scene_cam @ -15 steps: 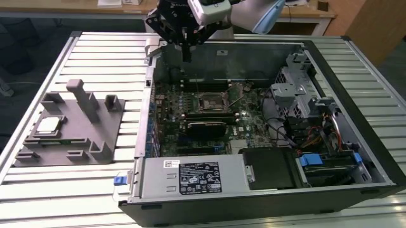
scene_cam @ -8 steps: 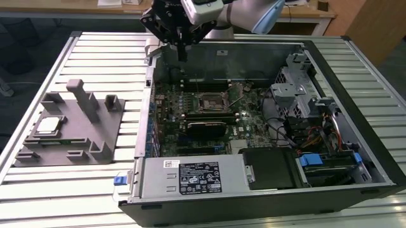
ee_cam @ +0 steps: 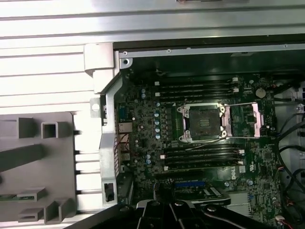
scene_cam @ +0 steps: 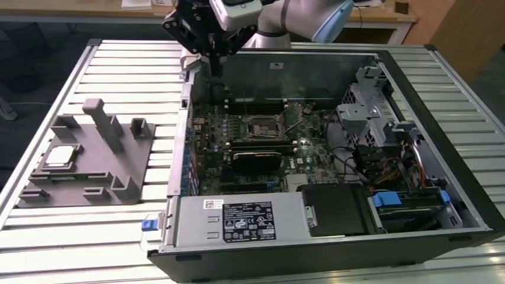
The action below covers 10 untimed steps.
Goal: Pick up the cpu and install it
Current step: 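Reach for the cpu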
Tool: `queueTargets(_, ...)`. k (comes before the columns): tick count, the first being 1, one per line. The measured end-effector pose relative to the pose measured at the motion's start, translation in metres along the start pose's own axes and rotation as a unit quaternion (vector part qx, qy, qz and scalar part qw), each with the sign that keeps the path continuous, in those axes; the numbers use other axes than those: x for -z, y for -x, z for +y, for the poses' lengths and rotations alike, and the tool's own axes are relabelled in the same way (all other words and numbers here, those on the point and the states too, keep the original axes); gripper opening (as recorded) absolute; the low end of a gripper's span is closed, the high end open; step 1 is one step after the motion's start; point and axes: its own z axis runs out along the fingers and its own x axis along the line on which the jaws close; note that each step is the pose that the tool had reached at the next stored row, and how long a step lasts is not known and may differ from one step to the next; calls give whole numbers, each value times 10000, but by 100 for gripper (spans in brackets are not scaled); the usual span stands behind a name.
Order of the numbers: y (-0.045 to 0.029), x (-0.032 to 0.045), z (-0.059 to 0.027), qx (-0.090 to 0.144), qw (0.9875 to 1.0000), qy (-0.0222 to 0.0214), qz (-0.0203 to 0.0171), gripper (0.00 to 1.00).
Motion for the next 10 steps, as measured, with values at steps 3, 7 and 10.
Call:
queueTargets(3,-72,1,-6,1,10000,1,-4,11)
queueTargets(7,-166,2,-13,0,10000,1,-10,11)
queueTargets(10,-235,4,-18,1,10000,2,-12,11)
